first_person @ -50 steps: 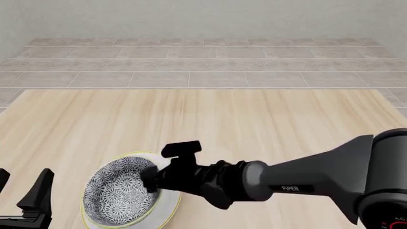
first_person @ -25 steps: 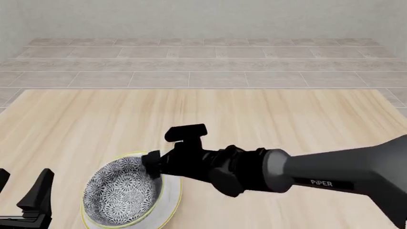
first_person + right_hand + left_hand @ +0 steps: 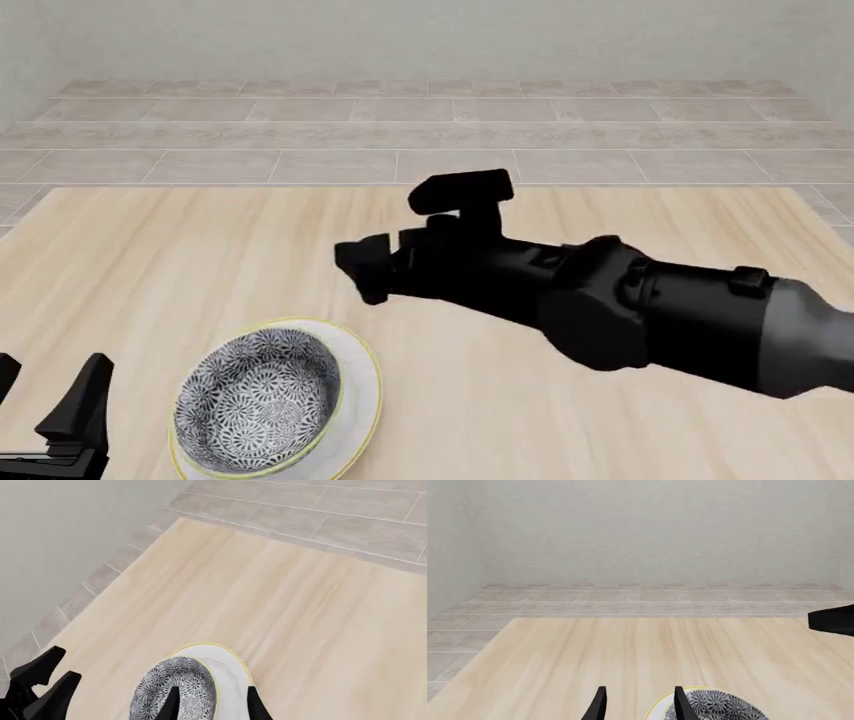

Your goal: Put the bowl on the plate.

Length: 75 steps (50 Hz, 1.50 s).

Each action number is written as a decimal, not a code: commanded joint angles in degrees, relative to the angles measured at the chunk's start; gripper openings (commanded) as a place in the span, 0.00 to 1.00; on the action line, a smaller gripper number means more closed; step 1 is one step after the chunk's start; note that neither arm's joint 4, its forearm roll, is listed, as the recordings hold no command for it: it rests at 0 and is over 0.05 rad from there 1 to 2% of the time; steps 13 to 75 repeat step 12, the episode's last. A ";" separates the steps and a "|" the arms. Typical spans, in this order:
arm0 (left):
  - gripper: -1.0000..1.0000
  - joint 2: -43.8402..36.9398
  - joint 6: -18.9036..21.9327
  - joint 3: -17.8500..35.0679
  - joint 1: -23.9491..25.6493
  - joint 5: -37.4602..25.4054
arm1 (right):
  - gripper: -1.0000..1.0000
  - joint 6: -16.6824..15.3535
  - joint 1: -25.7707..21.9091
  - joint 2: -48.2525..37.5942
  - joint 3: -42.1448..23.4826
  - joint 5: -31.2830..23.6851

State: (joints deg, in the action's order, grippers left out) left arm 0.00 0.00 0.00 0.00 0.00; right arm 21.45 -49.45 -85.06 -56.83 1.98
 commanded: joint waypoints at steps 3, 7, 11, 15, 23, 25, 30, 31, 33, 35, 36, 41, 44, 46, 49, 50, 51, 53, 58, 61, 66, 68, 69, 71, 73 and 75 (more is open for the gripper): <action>1.00 0.00 0.00 0.00 0.00 0.00 | 1.00 -4.90 3.52 13.85 2.48 -4.56; 1.00 0.00 0.00 0.00 0.00 0.00 | 1.00 -5.54 4.47 16.55 3.48 -5.14; 1.00 0.00 0.00 0.00 0.00 0.00 | 1.00 -7.07 6.29 21.06 4.91 -5.87; 1.00 0.00 0.00 0.00 0.00 0.00 | 1.00 -7.47 6.56 22.05 5.10 -6.15; 1.00 0.00 0.00 0.00 0.00 0.00 | 1.00 -7.47 6.56 22.05 5.10 -6.15; 1.00 0.00 0.00 0.00 0.00 0.00 | 1.00 -7.47 6.56 22.05 5.10 -6.15; 1.00 0.00 0.00 0.00 0.00 0.00 | 1.00 -7.47 6.56 22.05 5.10 -6.15; 1.00 0.00 0.00 0.00 0.00 0.00 | 1.00 -7.47 6.56 22.05 5.10 -6.15; 1.00 0.00 0.00 0.00 0.00 0.00 | 1.00 -7.47 6.56 22.05 5.10 -6.15; 1.00 0.00 0.00 0.00 0.00 0.00 | 1.00 -7.47 6.56 22.05 5.10 -6.15; 1.00 0.00 0.00 0.00 0.00 0.00 | 1.00 -7.47 6.56 22.05 5.10 -6.15; 1.00 0.00 0.00 0.00 0.00 0.00 | 1.00 -7.47 6.56 22.05 5.10 -6.15; 1.00 0.00 0.00 0.00 0.00 0.00 | 1.00 -7.47 6.56 22.05 5.10 -6.15; 1.00 0.00 0.00 0.00 0.00 0.00 | 1.00 -7.47 6.56 22.05 5.10 -6.15; 1.00 0.00 0.00 0.00 0.00 0.00 | 1.00 -7.47 6.56 22.05 5.10 -6.15; 1.00 0.00 0.00 0.00 0.00 0.00 | 1.00 -7.47 6.56 22.05 5.10 -6.15; 1.00 0.00 0.00 0.00 0.00 0.00 | 1.00 -7.47 6.56 22.05 5.10 -6.15; 1.00 0.00 0.00 0.00 0.00 0.00 | 1.00 -7.47 6.56 22.05 5.10 -6.15; 1.00 0.00 0.00 0.00 0.00 0.00 | 1.00 -7.47 6.56 22.05 5.10 -6.15; 1.00 0.00 0.00 0.00 0.00 0.00 | 1.00 -7.47 6.56 22.05 5.10 -6.15; 1.00 0.00 0.00 0.00 0.00 0.00 | 1.00 -7.47 6.56 22.05 5.10 -6.15; 1.00 0.00 0.00 0.00 0.00 0.00 | 1.00 -7.47 6.56 22.05 5.10 -6.15; 1.00 0.00 0.00 0.00 0.00 0.00 | 1.00 -7.47 6.56 22.05 5.10 -6.15; 1.00 0.00 0.00 0.00 0.00 0.00 | 1.00 -7.47 6.56 22.05 5.10 -6.15; 1.00 0.00 0.00 0.00 0.00 0.00 | 1.00 -7.47 6.56 22.05 5.10 -6.15; 1.00 0.00 0.00 0.00 0.00 0.00 | 1.00 -7.47 6.56 22.05 5.10 -6.15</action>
